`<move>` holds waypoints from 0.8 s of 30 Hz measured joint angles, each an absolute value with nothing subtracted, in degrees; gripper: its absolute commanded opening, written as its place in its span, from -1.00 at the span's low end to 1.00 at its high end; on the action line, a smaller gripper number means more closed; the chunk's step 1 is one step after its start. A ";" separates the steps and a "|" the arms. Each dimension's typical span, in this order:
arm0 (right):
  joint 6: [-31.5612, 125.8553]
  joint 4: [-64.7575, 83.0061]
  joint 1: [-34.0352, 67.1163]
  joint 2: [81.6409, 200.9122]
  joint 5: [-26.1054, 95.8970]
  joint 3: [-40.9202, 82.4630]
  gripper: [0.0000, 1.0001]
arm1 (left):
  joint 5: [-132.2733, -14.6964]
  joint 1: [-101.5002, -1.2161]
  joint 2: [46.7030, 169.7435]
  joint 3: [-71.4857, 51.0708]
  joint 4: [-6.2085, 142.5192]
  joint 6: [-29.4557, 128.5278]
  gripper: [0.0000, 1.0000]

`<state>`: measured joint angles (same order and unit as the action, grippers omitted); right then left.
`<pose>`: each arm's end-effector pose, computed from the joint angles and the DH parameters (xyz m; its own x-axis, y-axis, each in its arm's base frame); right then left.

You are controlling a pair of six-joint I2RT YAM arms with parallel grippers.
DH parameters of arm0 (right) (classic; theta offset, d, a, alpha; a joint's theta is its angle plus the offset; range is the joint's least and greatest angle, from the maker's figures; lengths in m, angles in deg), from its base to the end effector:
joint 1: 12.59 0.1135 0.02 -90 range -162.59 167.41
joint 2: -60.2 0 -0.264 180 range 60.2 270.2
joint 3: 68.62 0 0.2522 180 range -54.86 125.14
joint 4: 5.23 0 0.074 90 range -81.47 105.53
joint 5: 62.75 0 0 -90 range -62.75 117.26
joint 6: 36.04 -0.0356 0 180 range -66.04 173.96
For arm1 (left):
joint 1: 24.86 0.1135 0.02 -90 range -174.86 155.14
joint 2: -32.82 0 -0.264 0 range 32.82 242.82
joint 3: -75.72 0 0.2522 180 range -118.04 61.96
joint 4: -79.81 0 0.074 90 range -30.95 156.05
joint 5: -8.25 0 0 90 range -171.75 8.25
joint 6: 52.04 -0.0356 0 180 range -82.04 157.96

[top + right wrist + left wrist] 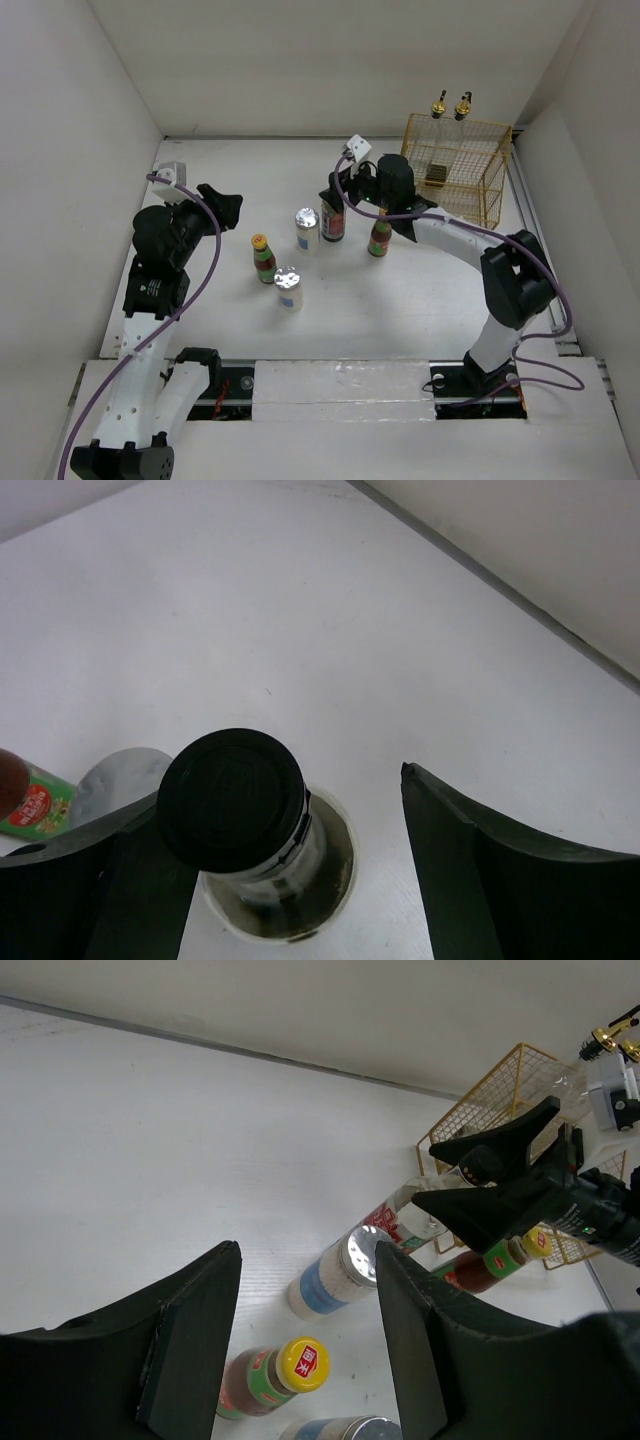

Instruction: Organize the condiment bottles

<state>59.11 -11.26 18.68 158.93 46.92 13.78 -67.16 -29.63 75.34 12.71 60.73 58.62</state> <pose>0.3424 0.2220 0.2843 -0.0829 -0.1493 -0.9853 -0.7825 0.6221 -0.0284 0.1687 -0.0231 0.3829 -0.0940 -0.3348 -0.9376 0.3188 0.8821 -0.3469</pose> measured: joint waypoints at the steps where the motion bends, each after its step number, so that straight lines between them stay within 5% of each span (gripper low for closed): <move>1: 59.07 -11.70 18.88 159.39 46.85 13.78 0.53 | -67.16 -29.63 75.34 12.71 60.73 58.62 0.04; 3: 58.69 -13.27 19.34 160.18 46.26 13.78 0.31 | -67.16 -29.63 75.34 12.71 60.73 58.62 0.04; 7: 57.97 -15.85 20.23 161.05 45.12 13.80 -0.61 | -67.13 -29.63 75.34 12.71 60.73 58.62 0.04; 11: 57.80 -16.14 21.30 161.08 43.27 13.80 -0.93 | -67.13 -29.63 75.32 12.71 60.73 58.62 0.04; 24: 57.58 -1.08 20.87 145.58 36.53 25.19 -1.00 | -67.00 -29.63 74.66 12.73 60.75 58.62 0.04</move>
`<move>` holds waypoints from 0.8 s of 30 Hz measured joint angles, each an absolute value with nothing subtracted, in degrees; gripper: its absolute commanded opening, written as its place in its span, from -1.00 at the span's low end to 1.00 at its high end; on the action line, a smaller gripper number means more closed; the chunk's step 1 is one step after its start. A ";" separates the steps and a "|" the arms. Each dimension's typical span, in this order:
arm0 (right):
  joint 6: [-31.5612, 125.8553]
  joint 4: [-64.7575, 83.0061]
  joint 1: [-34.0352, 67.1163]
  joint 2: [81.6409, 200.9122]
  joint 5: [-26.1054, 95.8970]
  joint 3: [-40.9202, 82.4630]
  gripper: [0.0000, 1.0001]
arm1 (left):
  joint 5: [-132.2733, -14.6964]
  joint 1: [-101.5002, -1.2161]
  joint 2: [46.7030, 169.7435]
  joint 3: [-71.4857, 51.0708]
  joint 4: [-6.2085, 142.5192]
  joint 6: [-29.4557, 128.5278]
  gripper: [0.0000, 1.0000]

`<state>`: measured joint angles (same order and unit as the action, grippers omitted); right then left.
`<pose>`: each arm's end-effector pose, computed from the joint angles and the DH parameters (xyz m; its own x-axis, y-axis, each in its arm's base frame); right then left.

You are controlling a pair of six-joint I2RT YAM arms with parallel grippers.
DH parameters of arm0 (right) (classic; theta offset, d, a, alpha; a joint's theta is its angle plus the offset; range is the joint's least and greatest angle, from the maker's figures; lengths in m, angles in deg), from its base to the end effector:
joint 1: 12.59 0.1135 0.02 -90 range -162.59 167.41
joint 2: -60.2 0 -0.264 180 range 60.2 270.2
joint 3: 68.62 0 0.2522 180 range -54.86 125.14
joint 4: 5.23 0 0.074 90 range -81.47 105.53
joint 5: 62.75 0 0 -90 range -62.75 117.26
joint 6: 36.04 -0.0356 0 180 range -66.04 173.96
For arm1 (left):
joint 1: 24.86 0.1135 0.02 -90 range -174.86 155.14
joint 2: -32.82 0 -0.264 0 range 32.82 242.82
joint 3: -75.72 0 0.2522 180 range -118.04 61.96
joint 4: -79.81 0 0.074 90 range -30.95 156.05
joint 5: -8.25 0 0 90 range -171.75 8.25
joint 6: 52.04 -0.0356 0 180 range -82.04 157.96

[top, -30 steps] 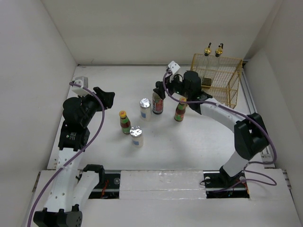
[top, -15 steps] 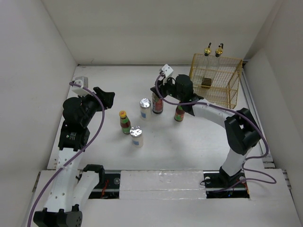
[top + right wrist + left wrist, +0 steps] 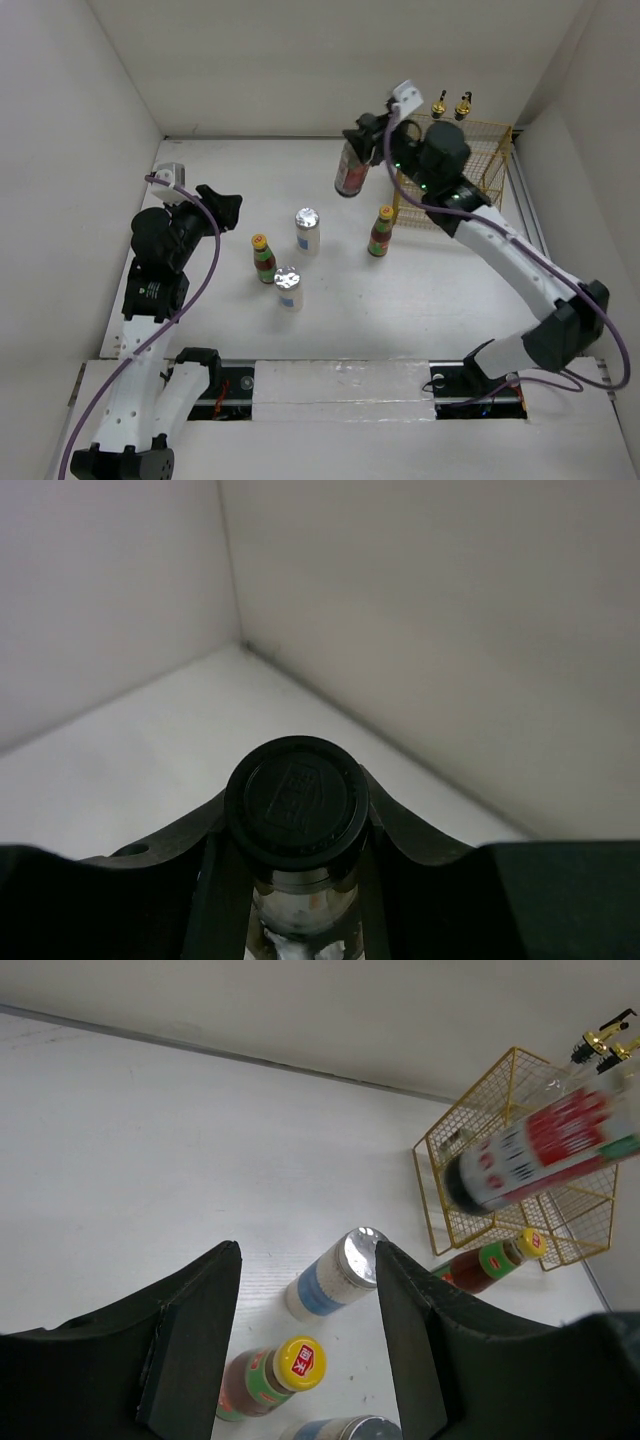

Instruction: Organize the condiment bottles

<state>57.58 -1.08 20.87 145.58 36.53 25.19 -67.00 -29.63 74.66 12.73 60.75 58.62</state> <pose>0.2947 0.2016 0.4218 0.1050 -0.0053 -0.9945 -0.6730 0.7358 -0.0750 0.1656 -0.0229 0.3846 -0.0838 -0.3354 -0.9383 0.3253 0.8809 -0.3439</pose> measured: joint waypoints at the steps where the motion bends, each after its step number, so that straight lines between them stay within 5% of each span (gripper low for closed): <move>1: 57.51 -1.34 19.99 143.48 36.16 26.04 -1.00 | -67.00 -29.63 74.55 12.73 60.75 58.60 0.04; 9: 57.25 0.76 4.93 135.04 33.82 31.90 -1.00 | -66.92 -29.63 74.38 12.71 60.77 58.53 0.13; 24: 58.06 12.50 -15.46 149.40 27.03 44.55 -1.00 | -66.94 -29.63 74.40 12.71 60.77 58.53 0.18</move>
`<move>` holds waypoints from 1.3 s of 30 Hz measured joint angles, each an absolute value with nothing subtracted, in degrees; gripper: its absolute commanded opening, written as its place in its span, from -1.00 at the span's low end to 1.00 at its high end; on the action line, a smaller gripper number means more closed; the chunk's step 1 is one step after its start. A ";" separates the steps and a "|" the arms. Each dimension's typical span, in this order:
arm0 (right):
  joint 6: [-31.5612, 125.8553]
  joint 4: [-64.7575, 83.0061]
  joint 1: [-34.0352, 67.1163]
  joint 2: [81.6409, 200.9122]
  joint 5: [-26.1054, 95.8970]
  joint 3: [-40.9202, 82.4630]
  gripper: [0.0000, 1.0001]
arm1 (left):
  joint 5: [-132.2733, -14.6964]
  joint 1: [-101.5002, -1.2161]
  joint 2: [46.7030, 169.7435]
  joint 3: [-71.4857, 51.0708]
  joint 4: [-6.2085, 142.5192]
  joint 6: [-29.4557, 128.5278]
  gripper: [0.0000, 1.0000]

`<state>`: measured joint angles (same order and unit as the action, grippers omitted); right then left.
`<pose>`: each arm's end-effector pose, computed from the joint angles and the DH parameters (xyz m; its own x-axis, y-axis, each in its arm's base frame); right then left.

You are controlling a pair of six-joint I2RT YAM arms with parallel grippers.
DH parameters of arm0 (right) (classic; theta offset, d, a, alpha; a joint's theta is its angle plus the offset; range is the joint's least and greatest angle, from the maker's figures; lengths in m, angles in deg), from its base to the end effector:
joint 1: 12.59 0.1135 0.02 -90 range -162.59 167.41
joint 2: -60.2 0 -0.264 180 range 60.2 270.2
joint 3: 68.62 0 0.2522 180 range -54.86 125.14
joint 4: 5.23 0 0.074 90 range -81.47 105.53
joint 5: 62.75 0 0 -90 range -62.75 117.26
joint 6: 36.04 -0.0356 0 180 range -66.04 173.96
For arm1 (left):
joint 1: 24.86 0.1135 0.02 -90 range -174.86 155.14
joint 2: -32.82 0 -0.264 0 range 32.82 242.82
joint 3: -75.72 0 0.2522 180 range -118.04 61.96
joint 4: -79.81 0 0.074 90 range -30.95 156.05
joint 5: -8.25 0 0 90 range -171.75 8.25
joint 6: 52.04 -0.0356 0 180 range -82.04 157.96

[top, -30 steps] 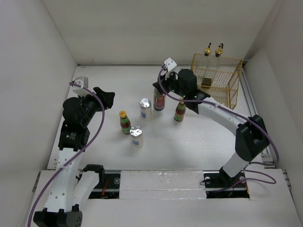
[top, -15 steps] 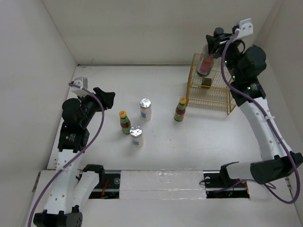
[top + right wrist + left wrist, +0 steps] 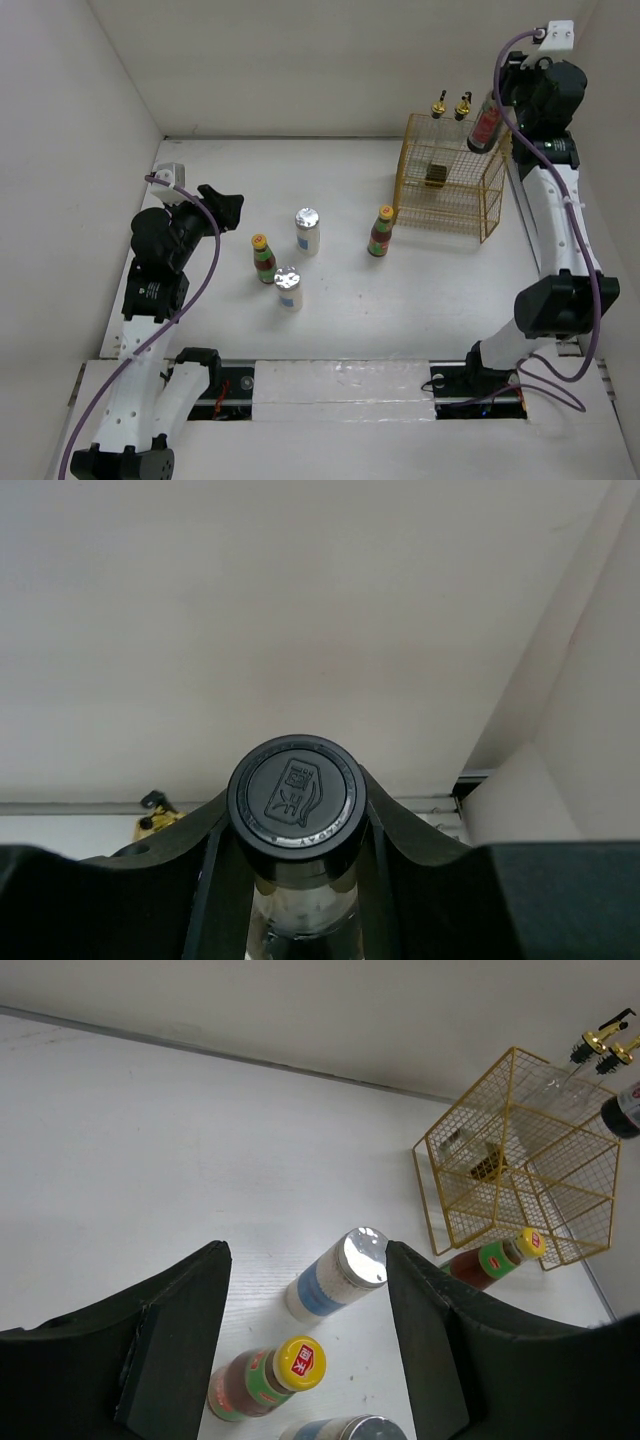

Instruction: Organize the condiment bottles

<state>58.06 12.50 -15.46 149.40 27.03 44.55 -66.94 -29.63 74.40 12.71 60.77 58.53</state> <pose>0.3553 -0.0179 0.4918 0.1044 -0.0768 -0.9916 0.0615 0.9956 -0.0707 0.1643 -0.0228 0.3854 -0.0788 -0.3343 -0.9392 0.3282 0.8809 -0.3411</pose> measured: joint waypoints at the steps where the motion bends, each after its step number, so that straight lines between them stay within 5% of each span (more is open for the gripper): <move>1: 58.06 12.50 -16.14 150.32 27.07 45.52 -1.00 | -66.94 -29.63 74.42 12.71 60.77 58.53 0.18; 24: 55.81 12.30 -22.39 166.30 30.22 57.30 -1.00 | -66.98 -29.63 74.42 12.73 60.80 58.53 0.23; 39: 53.60 4.47 -21.84 165.56 30.65 41.08 -1.00 | -67.03 -29.63 74.42 12.71 60.82 58.53 0.25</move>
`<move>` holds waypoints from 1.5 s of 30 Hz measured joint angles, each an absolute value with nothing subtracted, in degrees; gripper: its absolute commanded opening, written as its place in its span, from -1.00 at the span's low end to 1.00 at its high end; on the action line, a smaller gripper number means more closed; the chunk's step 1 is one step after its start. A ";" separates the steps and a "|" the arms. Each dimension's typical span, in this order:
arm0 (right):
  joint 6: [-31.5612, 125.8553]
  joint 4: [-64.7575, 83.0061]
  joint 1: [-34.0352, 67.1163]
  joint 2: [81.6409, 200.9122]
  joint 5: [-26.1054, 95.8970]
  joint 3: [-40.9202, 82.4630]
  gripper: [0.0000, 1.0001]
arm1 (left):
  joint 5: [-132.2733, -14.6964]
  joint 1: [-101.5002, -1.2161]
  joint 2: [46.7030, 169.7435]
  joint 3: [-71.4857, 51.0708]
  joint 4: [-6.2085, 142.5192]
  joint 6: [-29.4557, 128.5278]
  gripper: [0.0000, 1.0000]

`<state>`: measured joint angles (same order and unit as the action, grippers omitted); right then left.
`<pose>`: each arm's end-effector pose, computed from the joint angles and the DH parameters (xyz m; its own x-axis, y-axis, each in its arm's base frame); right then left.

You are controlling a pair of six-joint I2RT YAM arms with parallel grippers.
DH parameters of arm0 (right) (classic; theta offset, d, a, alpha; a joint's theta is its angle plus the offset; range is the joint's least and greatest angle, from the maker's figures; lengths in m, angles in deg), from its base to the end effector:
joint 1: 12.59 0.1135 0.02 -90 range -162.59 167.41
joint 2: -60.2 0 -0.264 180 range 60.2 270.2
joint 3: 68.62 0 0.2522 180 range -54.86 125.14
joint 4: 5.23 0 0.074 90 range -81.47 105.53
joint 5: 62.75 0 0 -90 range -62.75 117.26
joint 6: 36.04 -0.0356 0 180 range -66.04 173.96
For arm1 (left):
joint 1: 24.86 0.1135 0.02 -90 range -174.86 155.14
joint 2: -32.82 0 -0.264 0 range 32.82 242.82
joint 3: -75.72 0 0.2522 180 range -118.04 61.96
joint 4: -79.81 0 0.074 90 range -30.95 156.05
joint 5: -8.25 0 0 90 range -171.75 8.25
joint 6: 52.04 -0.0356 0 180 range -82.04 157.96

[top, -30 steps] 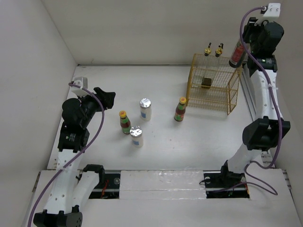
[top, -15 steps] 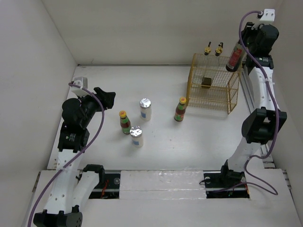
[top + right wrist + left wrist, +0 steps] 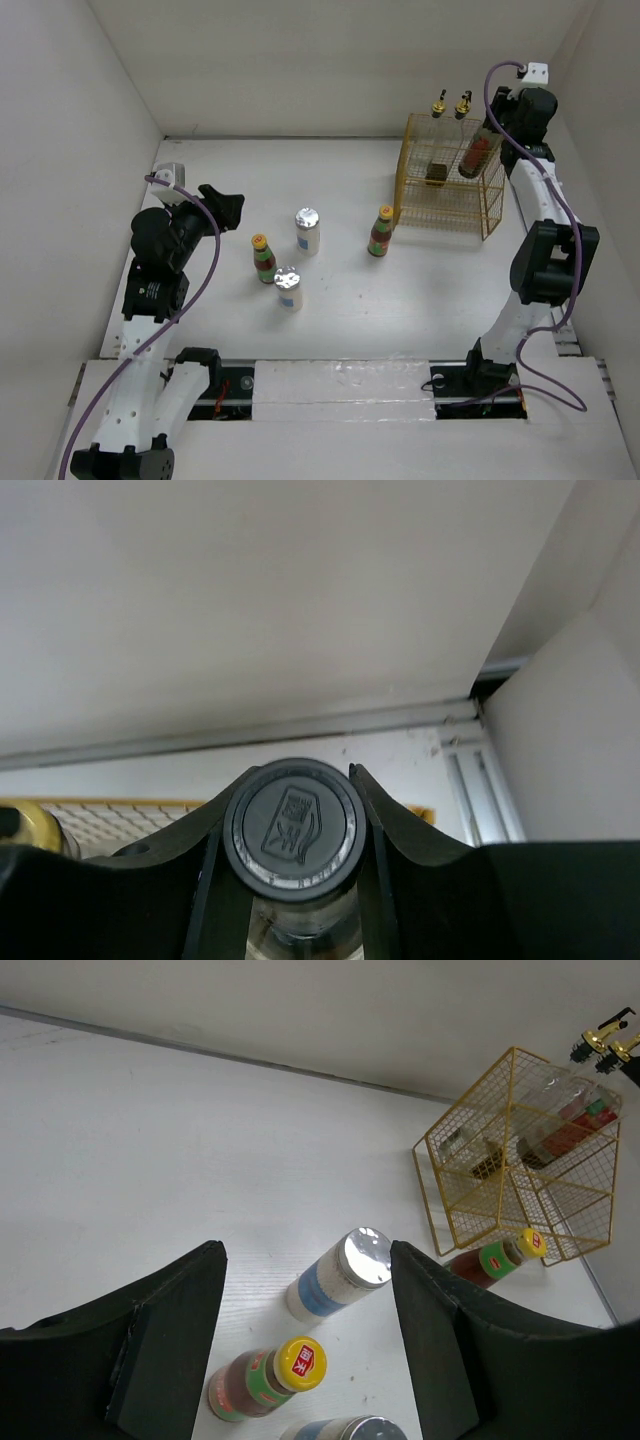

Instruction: Organize the condiment bottles

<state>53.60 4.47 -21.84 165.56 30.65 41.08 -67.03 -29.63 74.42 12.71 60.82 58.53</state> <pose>0.4449 -0.0703 0.3769 -0.0916 0.0213 -0.9956 0.1028 0.9946 0.0118 0.1644 -0.0228 0.3854 -0.0778 -0.3345 -0.9392 0.3269 0.8814 -0.3410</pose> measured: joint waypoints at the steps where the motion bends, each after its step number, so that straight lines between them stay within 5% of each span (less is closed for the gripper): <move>1: 53.49 4.43 -21.54 165.56 30.52 39.79 -1.00 | -67.03 -29.63 74.42 12.73 60.82 58.53 0.25; 9: 53.93 2.92 -19.22 164.79 26.52 34.00 -0.83 | -67.05 -29.63 74.42 12.73 60.84 58.53 0.25; 10: 53.95 2.88 -19.13 164.66 26.11 33.80 -0.76 | -67.05 -29.63 74.42 12.73 60.84 58.53 0.25; 15: 53.97 2.51 -18.91 164.36 25.17 33.14 0.23 | -67.05 -29.63 74.40 12.73 60.88 58.53 0.30; 18: 53.97 2.59 -18.87 163.63 25.06 33.14 0.42 | -67.09 -29.63 74.40 12.73 60.90 58.51 0.30; 23: 53.69 4.19 -18.74 159.00 24.86 35.18 0.45 | -67.16 -29.63 74.20 12.71 60.93 58.51 0.33; 27: 53.51 4.23 -18.00 151.74 23.90 35.59 0.21 | -67.16 -29.63 74.05 12.73 60.97 58.51 0.33; 28: 53.43 4.04 -17.45 149.38 23.42 35.33 0.03 | -67.16 -29.63 74.03 12.73 60.97 58.51 0.33; 29: 53.16 3.82 -16.64 146.89 23.03 34.74 -0.55 | -67.16 -29.63 74.03 12.73 60.99 58.51 0.33; 31: 52.44 2.35 -13.97 140.64 22.74 30.87 -1.00 | -67.13 -29.63 74.01 12.73 61.01 58.51 0.25; 34: 50.67 -1.32 -6.43 130.74 22.72 19.99 -1.00 | -67.03 -29.63 74.01 12.73 61.08 58.45 -0.08; 35: 50.30 -2.10 -2.83 128.20 22.65 15.92 -0.84 | -67.03 -29.63 74.01 12.73 61.08 58.45 -0.17; 36: 49.80 -2.87 0.82 126.13 22.44 12.03 -0.21 | -66.98 -29.63 74.01 12.73 61.08 58.38 -0.29; 39: 49.14 -1.73 10.07 124.01 21.65 3.70 0.66 | -66.96 -29.63 74.03 12.73 61.08 58.36 -0.33; 42: 49.97 2.97 16.06 123.94 20.16 -2.09 0.90 | -66.96 -29.63 74.25 12.73 61.08 58.34 -0.27; 45: 50.37 6.66 18.18 123.94 19.46 -4.91 0.93 | -66.96 -29.63 74.57 12.73 61.08 58.34 -0.19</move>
<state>50.37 6.66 18.18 123.94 19.46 -4.91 -66.96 -29.63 74.57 12.73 61.08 58.34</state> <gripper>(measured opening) 0.961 0.386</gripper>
